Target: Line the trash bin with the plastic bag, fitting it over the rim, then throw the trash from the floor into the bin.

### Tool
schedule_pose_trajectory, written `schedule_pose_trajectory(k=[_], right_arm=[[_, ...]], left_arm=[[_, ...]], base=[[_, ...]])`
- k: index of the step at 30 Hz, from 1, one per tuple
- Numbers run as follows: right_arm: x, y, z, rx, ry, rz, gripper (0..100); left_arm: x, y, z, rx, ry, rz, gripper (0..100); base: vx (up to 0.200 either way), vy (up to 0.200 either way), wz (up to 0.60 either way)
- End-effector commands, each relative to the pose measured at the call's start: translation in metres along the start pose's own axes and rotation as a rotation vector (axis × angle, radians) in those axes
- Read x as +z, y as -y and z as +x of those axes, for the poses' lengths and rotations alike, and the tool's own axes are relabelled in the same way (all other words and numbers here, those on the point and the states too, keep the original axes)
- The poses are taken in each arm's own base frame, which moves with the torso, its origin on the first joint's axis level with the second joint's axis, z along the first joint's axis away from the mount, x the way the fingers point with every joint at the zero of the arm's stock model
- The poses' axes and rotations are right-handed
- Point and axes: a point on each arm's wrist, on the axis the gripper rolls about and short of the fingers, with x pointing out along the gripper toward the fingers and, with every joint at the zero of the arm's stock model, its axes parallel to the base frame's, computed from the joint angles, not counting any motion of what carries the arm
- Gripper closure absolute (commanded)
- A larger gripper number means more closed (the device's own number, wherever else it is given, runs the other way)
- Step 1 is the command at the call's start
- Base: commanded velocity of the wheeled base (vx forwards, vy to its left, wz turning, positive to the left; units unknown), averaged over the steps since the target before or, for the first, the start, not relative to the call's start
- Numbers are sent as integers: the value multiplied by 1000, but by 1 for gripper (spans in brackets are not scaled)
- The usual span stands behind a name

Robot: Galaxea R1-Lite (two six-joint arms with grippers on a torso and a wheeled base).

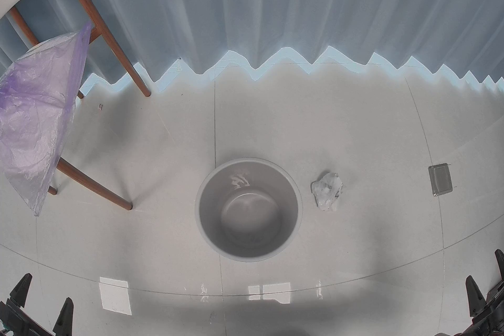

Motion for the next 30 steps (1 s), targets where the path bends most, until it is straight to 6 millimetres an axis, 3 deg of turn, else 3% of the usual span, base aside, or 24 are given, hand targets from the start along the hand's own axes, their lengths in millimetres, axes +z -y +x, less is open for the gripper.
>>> schedule_pose_trajectory(k=[1,6,11,15,25,30], right_arm=[[-5,0,0,0,0,-1,0],[-5,0,0,0,0,-1,0],[-5,0,0,0,0,-1,0],[-5,0,0,0,0,-1,0],[-5,0,0,0,0,-1,0],[-5,0,0,0,0,-1,0]], left_arm=[[-5,0,0,2,-1,-1,0],[-5,0,0,0,5,1,0],[17,0,-2,-17,215,53,0],[18,0,-3,-21,214,118,0],[64,-3,1,47,135,127,0],[84,-6,18,56,49,133,0]], base=[[0,0,0],[0,0,0],[0,0,0],[0,0,0],[0,0,0],[0,0,0]])
